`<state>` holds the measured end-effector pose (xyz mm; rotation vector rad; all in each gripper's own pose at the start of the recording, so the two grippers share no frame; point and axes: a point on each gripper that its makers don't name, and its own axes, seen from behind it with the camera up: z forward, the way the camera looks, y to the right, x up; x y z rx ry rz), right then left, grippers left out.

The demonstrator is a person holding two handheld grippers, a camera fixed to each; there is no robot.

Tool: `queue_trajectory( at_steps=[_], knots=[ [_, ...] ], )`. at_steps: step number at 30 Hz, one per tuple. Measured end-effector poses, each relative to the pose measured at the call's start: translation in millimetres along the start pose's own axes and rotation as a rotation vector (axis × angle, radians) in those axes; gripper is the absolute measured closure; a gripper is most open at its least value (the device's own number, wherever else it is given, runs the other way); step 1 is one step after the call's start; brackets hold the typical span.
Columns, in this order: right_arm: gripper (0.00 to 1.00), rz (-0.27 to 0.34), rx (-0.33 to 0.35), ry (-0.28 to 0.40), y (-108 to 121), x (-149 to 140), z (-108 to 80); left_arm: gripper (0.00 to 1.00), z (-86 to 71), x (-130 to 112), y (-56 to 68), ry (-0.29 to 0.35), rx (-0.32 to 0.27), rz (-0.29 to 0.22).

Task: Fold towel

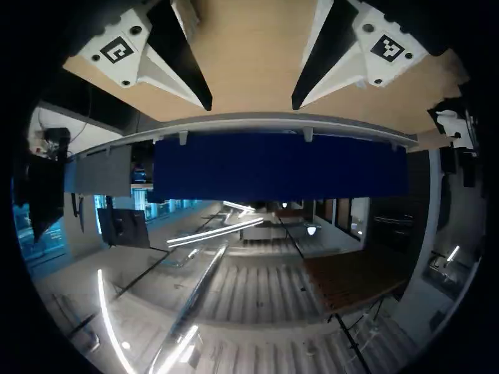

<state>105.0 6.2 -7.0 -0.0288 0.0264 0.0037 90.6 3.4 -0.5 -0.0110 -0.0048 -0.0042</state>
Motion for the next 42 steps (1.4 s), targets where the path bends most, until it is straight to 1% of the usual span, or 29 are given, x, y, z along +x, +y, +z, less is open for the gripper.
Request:
queue_trajectory(
  at_steps=[5, 8, 11, 15, 20, 23, 27, 32, 38, 42],
  knots=[
    [0.01, -0.005, 0.005, 0.001, -7.7, 31.3, -2.0, 0.04, -4.0, 29.6, 0.1, -0.004, -0.007, 0.002],
    [0.01, -0.011, 0.008, -0.002, -11.3, 49.7, -2.7, 0.04, -6.6, 44.9, 1.3, -0.013, -0.010, -0.002],
    [0.01, -0.013, 0.009, -0.006, -13.9, 63.7, -2.5, 0.04, -7.9, 58.5, -0.2, -0.022, -0.011, -0.002],
    [0.01, -0.021, 0.009, -0.013, -17.1, 78.5, -1.8, 0.04, -8.3, 71.0, -3.0, -0.036, -0.010, -0.002],
    [0.01, -0.036, 0.013, -0.016, -22.2, 91.9, -1.2, 0.04, -9.2, 87.4, -9.6, -0.043, -0.008, -0.002],
    [0.01, -0.044, 0.020, -0.023, -25.8, 97.6, -1.1, 0.04, -10.8, 93.0, -9.0, -0.052, -0.014, -0.003],
    [0.01, -0.067, 0.056, -0.050, -33.7, 101.4, -0.5, 0.04, -13.6, 95.7, -1.9, -0.084, -0.050, 0.005],
    [0.01, -0.101, 0.118, -0.094, -46.3, 101.8, -2.7, 0.04, -16.5, 93.6, 8.0, -0.132, -0.106, 0.025],
    [0.01, -0.150, 0.215, -0.176, -63.6, 93.2, -6.4, 0.04, -19.6, 87.9, 31.0, -0.200, -0.210, 0.025],
    [0.01, -0.188, 0.287, -0.230, -79.1, 81.2, -10.1, 0.04, -22.2, 81.8, 46.0, -0.240, -0.276, 0.051]
  ],
)
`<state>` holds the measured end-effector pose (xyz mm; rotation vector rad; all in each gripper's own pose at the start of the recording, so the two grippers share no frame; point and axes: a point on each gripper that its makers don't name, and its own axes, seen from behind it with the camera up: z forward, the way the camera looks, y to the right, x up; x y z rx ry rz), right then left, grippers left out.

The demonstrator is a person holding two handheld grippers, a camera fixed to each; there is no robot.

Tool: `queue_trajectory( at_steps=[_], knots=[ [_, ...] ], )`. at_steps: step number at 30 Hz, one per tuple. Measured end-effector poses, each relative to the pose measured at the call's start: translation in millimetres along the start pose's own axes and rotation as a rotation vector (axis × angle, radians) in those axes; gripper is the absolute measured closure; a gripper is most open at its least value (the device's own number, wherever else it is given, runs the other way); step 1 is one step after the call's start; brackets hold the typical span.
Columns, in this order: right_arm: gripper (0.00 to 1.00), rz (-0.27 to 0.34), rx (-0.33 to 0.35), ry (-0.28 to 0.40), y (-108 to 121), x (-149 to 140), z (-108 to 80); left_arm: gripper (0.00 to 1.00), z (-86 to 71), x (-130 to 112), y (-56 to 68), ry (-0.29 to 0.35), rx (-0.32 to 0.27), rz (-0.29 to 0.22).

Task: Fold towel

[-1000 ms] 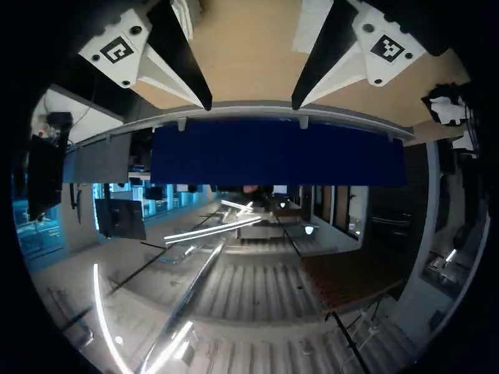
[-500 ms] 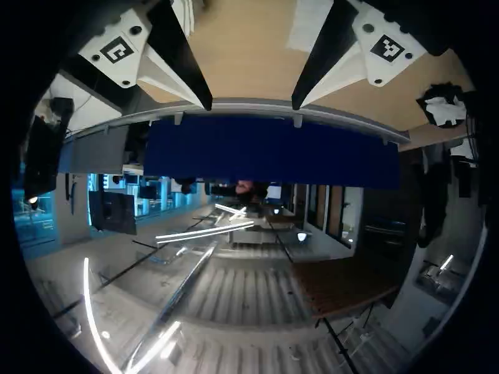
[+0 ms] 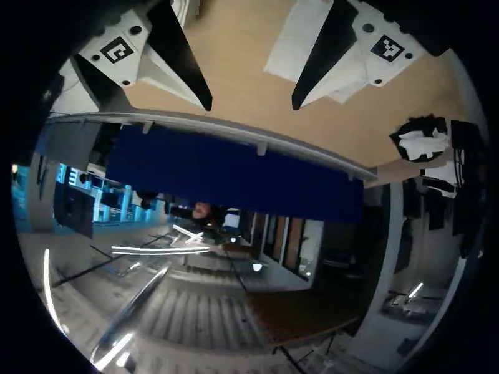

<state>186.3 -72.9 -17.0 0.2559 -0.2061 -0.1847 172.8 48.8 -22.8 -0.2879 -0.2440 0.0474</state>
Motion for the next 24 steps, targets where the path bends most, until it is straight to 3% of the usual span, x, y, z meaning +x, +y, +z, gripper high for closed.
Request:
queue_trajectory(
  at_steps=[9, 24],
  knots=[
    [0.01, -0.056, 0.108, -0.073, -27.3, -23.9, 2.8, 0.04, 2.5, -21.0, 18.3, -0.058, -0.062, 0.057],
    [0.01, -0.106, 0.188, -0.172, -55.6, -88.5, 5.3, 0.04, 4.3, -92.9, 35.0, -0.180, -0.106, 0.101]
  ],
)
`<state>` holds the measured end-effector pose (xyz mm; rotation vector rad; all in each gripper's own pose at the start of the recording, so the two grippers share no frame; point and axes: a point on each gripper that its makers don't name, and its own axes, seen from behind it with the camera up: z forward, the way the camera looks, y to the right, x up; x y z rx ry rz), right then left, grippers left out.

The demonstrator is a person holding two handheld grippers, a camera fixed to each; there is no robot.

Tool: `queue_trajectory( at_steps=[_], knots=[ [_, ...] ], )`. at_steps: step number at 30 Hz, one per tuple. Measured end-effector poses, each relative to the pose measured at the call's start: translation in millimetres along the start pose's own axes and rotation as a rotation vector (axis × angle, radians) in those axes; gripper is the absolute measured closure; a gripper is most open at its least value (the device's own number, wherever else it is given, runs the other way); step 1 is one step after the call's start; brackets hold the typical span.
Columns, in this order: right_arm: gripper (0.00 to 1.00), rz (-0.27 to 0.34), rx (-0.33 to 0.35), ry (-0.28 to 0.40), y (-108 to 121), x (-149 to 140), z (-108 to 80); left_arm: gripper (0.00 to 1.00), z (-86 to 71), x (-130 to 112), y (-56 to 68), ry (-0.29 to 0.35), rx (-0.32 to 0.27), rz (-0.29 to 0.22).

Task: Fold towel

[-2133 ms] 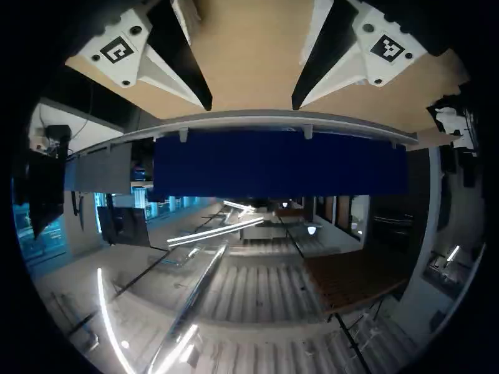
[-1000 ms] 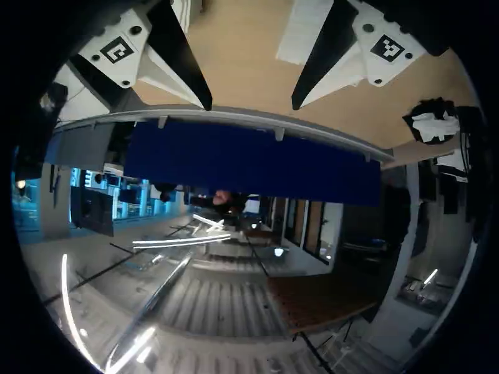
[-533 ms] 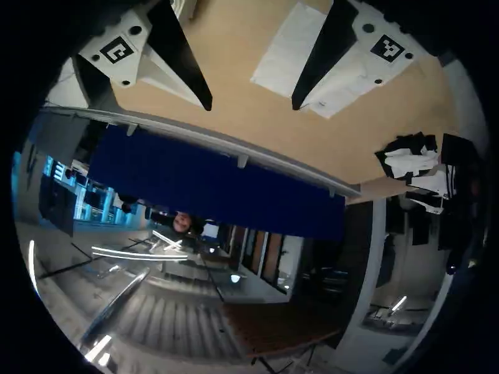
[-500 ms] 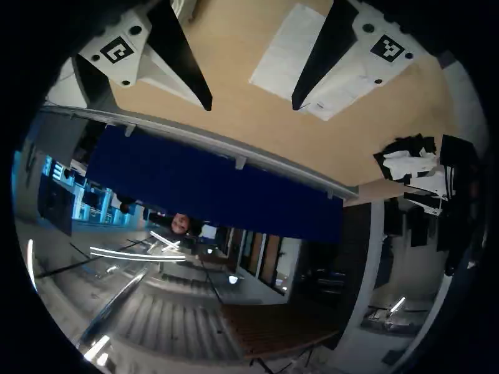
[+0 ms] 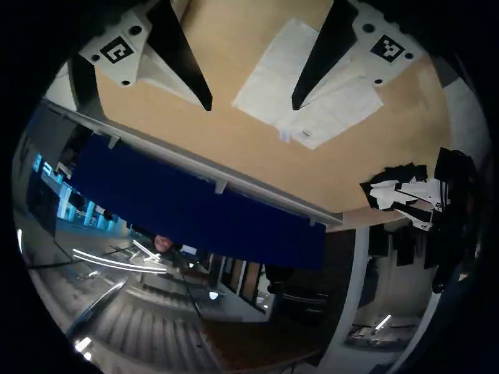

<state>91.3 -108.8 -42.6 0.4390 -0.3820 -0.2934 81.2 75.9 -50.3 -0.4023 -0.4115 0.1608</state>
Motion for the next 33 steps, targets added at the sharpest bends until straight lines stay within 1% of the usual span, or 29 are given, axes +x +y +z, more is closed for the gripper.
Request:
queue_trajectory(
  at_steps=[6, 17, 25, 33],
  knots=[
    [0.01, 0.005, 0.014, -0.039, -8.7, -26.2, 6.2, 0.04, 4.6, -26.0, 8.1, -0.044, -0.023, -0.002],
    [0.01, -0.004, 0.048, -0.126, -25.0, -73.7, 10.2, 0.04, 13.9, -68.5, 28.1, -0.128, -0.076, 0.017],
    [0.01, -0.016, 0.082, -0.180, -38.5, -99.6, 10.7, 0.04, 19.3, -92.9, 37.6, -0.186, -0.110, 0.035],
    [0.01, -0.017, 0.106, -0.232, -47.6, -125.8, 15.0, 0.04, 27.3, -119.6, 50.5, -0.245, -0.152, 0.062]
  ],
)
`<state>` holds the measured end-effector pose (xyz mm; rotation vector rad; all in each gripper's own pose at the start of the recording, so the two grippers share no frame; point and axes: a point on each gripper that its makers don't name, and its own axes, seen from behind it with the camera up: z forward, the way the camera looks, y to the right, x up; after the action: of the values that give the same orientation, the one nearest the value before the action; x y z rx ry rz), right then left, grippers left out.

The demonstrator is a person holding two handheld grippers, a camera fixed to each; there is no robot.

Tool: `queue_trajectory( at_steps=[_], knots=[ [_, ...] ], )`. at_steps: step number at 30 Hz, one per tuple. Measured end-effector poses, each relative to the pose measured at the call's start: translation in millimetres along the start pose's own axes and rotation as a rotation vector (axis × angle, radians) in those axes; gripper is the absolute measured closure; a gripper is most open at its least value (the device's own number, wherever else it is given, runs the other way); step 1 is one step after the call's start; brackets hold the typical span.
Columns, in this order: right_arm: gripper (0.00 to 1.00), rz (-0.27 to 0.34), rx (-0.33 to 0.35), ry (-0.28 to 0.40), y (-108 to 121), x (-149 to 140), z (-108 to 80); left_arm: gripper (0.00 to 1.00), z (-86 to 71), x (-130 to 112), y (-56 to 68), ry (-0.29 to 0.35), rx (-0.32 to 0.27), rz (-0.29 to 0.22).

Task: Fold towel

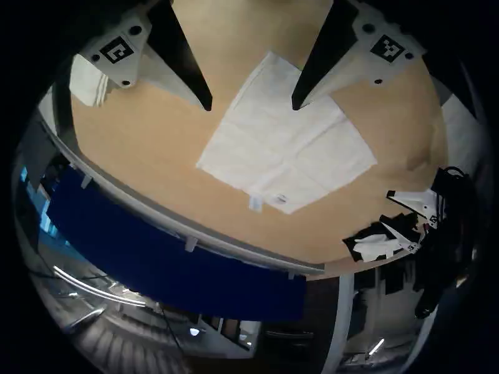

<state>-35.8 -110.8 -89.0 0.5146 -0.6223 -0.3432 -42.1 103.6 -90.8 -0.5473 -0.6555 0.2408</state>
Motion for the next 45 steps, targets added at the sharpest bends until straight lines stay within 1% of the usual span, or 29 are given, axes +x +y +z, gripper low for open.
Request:
queue_trajectory(
  at_steps=[11, 20, 24, 33, 40, 43, 45],
  knots=[
    [0.01, 0.004, 0.035, -0.070, -11.9, -34.4, 13.8, 0.04, 22.9, -25.5, 18.9, -0.067, -0.052, 0.012],
    [0.01, 0.006, 0.067, -0.118, -21.6, -57.8, 18.9, 0.04, 38.4, -43.1, 33.2, -0.118, -0.094, 0.042],
    [0.01, 0.012, 0.070, -0.130, -21.5, -63.4, 22.3, 0.04, 43.9, -48.3, 36.9, -0.134, -0.105, 0.051],
    [0.02, 0.011, 0.084, -0.154, -21.8, -73.6, 27.1, 0.04, 49.8, -54.3, 41.2, -0.159, -0.121, 0.049],
    [0.09, 0.022, 0.104, -0.177, -24.0, -81.7, 30.3, 0.04, 53.6, -57.9, 44.0, -0.177, -0.124, 0.040],
    [0.15, 0.022, 0.111, -0.189, -24.8, -85.9, 30.5, 0.05, 54.5, -60.1, 45.1, -0.185, -0.123, 0.037],
    [0.18, 0.021, 0.114, -0.195, -25.2, -88.5, 30.6, 0.08, 54.8, -61.9, 45.9, -0.189, -0.123, 0.037]
  ],
)
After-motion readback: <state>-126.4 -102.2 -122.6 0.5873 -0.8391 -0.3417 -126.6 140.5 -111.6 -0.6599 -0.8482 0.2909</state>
